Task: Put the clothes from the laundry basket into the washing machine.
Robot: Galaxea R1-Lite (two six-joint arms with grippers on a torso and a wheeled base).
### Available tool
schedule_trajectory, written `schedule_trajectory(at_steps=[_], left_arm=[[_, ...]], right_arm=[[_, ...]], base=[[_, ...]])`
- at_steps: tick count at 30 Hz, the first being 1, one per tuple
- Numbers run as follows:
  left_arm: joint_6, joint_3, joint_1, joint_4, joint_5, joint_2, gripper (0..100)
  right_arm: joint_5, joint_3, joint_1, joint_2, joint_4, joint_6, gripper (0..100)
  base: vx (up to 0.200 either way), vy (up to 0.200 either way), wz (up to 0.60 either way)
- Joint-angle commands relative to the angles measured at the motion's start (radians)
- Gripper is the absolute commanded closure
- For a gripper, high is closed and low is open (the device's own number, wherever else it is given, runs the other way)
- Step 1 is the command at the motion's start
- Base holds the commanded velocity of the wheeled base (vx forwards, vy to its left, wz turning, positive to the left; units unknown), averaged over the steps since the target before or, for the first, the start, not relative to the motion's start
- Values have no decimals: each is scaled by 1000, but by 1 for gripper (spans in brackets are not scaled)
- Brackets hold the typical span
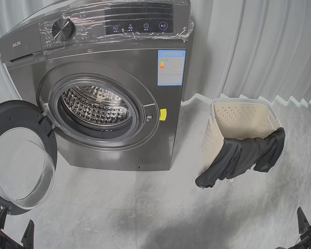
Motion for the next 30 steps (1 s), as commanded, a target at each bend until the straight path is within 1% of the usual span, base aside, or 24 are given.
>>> schedule_trajectory(at_steps=[1,5,11,30], left_arm=[[0,16,0,0,0,-15,0],[0,16,0,0,0,-17,0],[2,16,0,0,2,-17,0],[-1,16,0,0,-1,-15,0]], right_arm=[[0,18,0,-14,0,0,0],[0,18,0,-14,0,0,0],[0,18,0,-14,0,1,0],[0,18,0,-14,0,1,0]], base=[[200,0,0],[200,0,0],[0,0,0],[0,-200,0]])
